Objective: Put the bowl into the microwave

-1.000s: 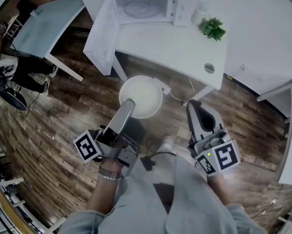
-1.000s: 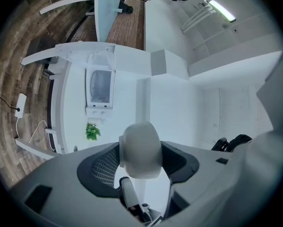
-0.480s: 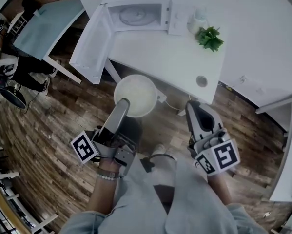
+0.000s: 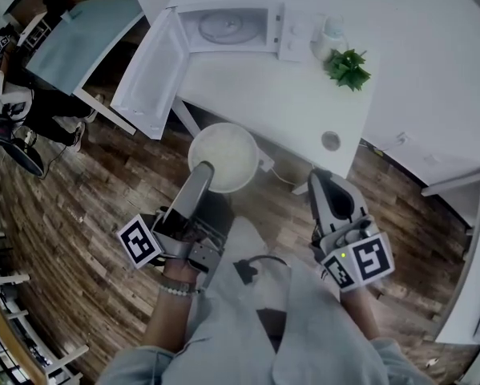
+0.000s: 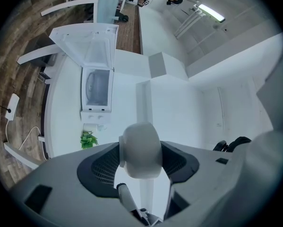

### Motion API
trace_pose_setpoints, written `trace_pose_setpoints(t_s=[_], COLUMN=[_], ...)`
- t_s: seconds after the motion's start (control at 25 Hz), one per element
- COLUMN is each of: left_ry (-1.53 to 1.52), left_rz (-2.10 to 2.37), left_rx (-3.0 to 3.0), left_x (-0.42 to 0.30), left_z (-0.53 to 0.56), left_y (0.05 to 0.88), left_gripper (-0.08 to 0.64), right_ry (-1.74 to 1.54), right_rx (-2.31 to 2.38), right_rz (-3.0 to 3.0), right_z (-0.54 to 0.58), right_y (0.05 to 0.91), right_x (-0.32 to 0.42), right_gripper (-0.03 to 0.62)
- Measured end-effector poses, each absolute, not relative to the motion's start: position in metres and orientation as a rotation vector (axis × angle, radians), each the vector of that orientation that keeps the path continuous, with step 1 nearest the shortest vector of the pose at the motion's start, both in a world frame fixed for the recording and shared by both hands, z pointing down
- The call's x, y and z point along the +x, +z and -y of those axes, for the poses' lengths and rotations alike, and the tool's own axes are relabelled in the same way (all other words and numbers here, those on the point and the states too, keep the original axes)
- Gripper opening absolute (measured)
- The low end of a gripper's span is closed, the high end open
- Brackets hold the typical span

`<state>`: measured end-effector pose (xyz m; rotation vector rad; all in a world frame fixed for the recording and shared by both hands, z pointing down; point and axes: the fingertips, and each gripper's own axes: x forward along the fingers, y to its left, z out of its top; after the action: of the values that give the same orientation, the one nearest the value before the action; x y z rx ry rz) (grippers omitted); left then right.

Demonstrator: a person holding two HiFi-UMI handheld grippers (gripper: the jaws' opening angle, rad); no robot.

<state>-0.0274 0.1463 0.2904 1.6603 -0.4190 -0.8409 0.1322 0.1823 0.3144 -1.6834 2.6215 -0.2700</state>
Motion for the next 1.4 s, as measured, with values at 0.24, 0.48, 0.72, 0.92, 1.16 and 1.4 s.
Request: trace_pose_setpoints(t_s=[0.24,0.48,0.72,0.92,1.16,1.4], left_ry=[-0.838,-0.824,-0.806,-0.790,-0.778,-0.762], left_rz=[0.419,0.405,0.379,0.372,0.372,0.355], left_rx=[1.665,1.668,1.673,1.678,1.688,1.695], left_x=[-0.025,-0.021,-0.012,-0.011,-0.016,-0.019], left_z=[-0.137,-0.120,-0.082,-0.041,0.014,0.061], left_y=[0.289,0.295,0.296,0.298,0.297,0.296], left_gripper=[0.255,0.255,0.255,0.255,0.255,0.255], right_ry=[-0.285,-0.293,-0.287,-0.309,-0.296,-0.299], right_rx=[-1.688,-1.722,-1.756,-1.754,-1.776,-1.778], right_rz=[-2.607,-2.601,-2.575,-2.563,-2.588,-2.598], right_z=[-0.177,-0.165,-0.132,-0.093,-0.035,0.014], right_y=[0.318,0.325,0.321,0.319,0.318,0.316], right_x=[0.134,0.140,0.148,0.147,0.140,0.131], right_gripper=[-0.005,-0.005,-0.005,-0.005,-0.005,-0.005])
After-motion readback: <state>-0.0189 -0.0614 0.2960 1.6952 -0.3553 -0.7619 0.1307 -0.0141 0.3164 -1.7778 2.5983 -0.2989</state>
